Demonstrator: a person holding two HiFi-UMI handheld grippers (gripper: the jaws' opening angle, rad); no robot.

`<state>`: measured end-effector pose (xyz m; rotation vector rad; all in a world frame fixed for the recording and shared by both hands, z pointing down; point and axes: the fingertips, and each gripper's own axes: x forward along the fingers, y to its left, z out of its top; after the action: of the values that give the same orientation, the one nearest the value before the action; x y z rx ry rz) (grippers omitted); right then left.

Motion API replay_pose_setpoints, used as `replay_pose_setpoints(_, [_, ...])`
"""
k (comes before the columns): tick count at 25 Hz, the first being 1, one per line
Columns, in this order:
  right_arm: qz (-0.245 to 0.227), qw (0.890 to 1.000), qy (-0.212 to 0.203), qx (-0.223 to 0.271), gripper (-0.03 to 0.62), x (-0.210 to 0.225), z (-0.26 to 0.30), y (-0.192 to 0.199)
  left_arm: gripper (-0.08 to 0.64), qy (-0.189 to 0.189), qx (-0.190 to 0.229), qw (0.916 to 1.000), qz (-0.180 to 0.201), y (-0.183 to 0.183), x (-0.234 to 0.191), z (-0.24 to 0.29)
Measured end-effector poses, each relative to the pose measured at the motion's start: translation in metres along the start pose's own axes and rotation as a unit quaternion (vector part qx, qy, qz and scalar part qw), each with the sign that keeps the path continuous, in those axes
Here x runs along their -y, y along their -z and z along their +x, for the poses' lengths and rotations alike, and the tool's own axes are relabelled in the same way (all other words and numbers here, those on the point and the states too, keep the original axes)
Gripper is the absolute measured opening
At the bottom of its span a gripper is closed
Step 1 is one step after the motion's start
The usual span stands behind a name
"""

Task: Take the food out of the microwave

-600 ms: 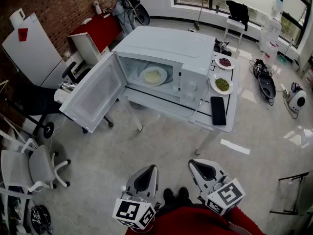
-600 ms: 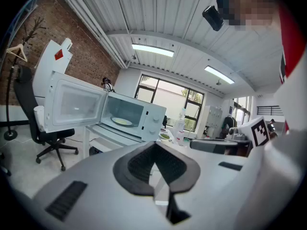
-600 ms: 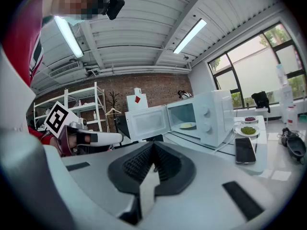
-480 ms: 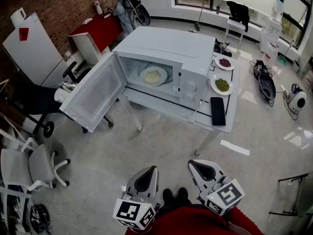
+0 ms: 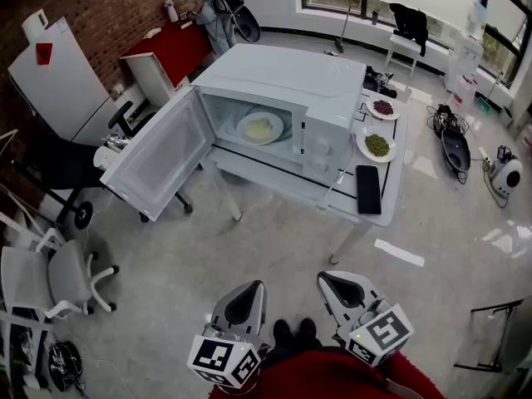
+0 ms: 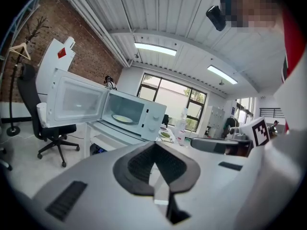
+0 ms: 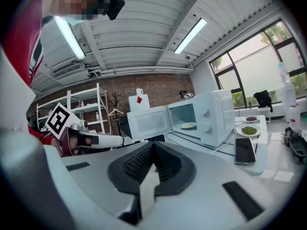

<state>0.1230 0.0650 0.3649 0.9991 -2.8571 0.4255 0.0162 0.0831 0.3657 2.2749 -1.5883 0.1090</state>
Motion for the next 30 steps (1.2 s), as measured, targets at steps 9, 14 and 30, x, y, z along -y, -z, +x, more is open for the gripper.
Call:
replay_pose_setpoints(9, [-0.026, 0.999, -0.024, 0.011, 0.011, 0.011, 0.006, -0.012, 0.008, -0.020, 0.016, 0.9986, -0.047, -0.009, -0.011, 0.016])
replay_pose_setpoints(14, [-0.026, 0.999, -0.025, 0.019, 0.011, 0.016, 0.029, -0.022, 0.008, -0.034, 0.024, 0.9983, -0.040, -0.027, -0.040, 0.034])
replay_pose_setpoints(30, [-0.001, 1.000, 0.005, 0.007, 0.011, 0.062, 0.164, -0.050, 0.008, 0.015, -0.007, 0.9995, -0.029, -0.061, -0.126, 0.140])
